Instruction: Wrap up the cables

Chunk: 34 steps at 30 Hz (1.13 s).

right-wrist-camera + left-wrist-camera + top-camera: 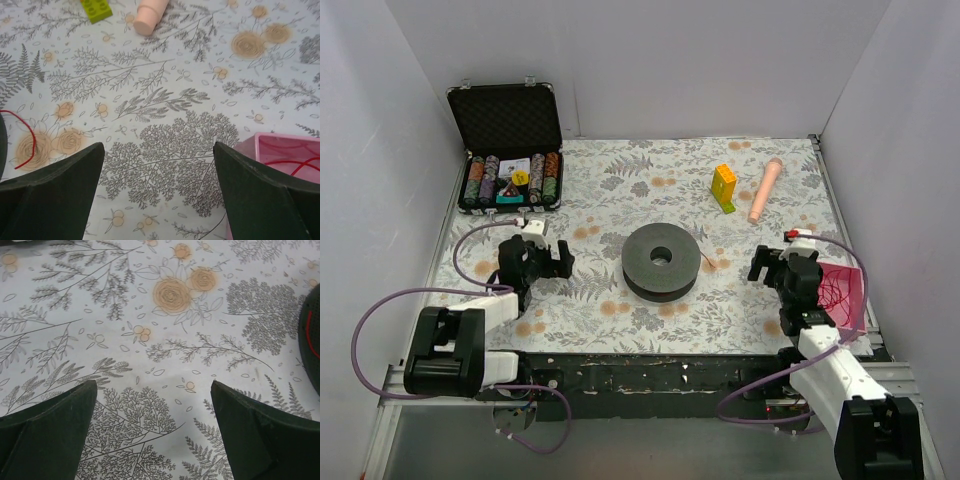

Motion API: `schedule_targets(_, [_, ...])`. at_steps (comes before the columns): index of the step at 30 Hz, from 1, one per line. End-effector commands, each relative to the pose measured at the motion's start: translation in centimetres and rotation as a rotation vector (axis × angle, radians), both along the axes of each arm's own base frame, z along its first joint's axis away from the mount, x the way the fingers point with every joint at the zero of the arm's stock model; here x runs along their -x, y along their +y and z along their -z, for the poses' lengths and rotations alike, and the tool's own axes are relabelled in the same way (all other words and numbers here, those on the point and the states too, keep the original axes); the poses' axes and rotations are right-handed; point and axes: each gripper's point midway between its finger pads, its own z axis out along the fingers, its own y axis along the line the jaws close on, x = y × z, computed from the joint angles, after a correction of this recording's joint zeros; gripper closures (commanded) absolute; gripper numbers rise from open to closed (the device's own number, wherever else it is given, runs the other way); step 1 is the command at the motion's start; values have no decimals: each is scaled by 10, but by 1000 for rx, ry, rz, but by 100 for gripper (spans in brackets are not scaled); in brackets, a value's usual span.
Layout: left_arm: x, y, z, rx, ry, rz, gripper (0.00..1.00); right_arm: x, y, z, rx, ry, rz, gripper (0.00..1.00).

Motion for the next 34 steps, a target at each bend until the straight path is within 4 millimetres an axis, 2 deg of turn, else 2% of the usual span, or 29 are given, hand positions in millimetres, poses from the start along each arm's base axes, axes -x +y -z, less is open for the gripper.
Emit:
schedule_targets(1, [-27, 31, -49, 23, -277, -226, 2, -11, -39, -39, 61, -324, 193, 2])
schedule_targets(3, [-27, 37, -45, 28, -276, -267, 2, -4, -51, -37, 73, -371, 257, 2])
schedule_targets(4, [-26, 38, -43, 30, -276, -276, 2, 9, -56, -12, 88, -346, 274, 2])
schedule_targets(5, [-26, 38, -40, 34, -270, -279, 2, 15, -60, -3, 96, -349, 285, 2])
schedule_targets(6, [-25, 38, -38, 35, -268, -276, 2, 16, -62, -14, 90, -416, 303, 2])
schedule_targets(7, [-25, 37, -33, 34, -261, -271, 2, 16, -64, -14, 89, -411, 313, 2])
schedule_targets(12, [-27, 34, -36, 46, -274, -262, 2, 16, -63, -18, 101, -434, 296, 2])
schedule_targets(34, [-28, 36, -39, 48, -286, -273, 2, 12, -56, -17, 103, -422, 250, 2])
